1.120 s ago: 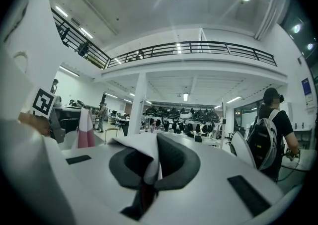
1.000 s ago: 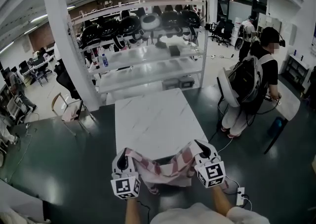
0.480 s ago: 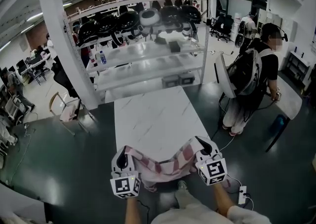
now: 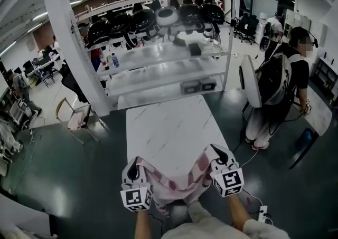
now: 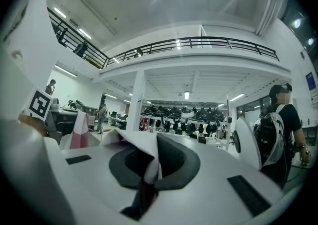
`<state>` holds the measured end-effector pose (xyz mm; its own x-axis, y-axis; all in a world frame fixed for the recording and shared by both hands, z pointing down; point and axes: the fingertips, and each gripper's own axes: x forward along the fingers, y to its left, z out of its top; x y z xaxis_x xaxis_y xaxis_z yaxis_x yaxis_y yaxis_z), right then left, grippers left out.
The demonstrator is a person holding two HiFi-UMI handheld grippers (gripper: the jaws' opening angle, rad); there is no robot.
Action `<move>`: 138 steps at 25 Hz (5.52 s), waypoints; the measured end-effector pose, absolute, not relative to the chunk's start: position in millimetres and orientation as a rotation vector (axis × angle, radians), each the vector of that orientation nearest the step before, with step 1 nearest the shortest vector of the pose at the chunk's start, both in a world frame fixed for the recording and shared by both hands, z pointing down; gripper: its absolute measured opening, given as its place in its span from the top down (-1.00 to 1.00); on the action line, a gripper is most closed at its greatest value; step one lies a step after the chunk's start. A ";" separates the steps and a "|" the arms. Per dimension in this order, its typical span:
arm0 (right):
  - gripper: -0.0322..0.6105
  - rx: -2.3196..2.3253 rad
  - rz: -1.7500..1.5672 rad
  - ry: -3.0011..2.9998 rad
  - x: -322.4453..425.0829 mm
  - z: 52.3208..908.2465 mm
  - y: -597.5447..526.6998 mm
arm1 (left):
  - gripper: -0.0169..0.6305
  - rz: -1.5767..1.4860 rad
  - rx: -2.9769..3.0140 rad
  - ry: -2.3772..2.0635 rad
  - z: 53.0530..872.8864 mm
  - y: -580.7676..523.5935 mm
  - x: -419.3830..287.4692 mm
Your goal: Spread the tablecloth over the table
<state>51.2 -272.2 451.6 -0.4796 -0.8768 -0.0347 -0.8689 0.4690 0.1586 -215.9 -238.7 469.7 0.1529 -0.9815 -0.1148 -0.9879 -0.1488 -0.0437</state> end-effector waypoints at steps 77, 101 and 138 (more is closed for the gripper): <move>0.86 -0.153 -0.251 -3.099 -443.1 456.2 -279.6 | 0.86 -0.101 -0.776 2.924 441.0 18.2 -582.1; 0.86 -0.236 -0.437 -2.970 -617.3 465.8 -322.9 | 0.86 -0.079 -0.637 2.990 454.0 53.3 -692.1; 0.86 1.436 -0.748 -2.450 -33.4 275.2 -1006.1 | 0.87 0.013 -1.805 2.324 316.2 -750.0 -583.7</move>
<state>-33.4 -1006.1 275.2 -0.5060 -0.8591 -0.0768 -0.7555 0.3984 0.5201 -583.7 -750.0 316.2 -0.2351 -0.9584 -0.1616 -0.9602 0.2549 -0.1144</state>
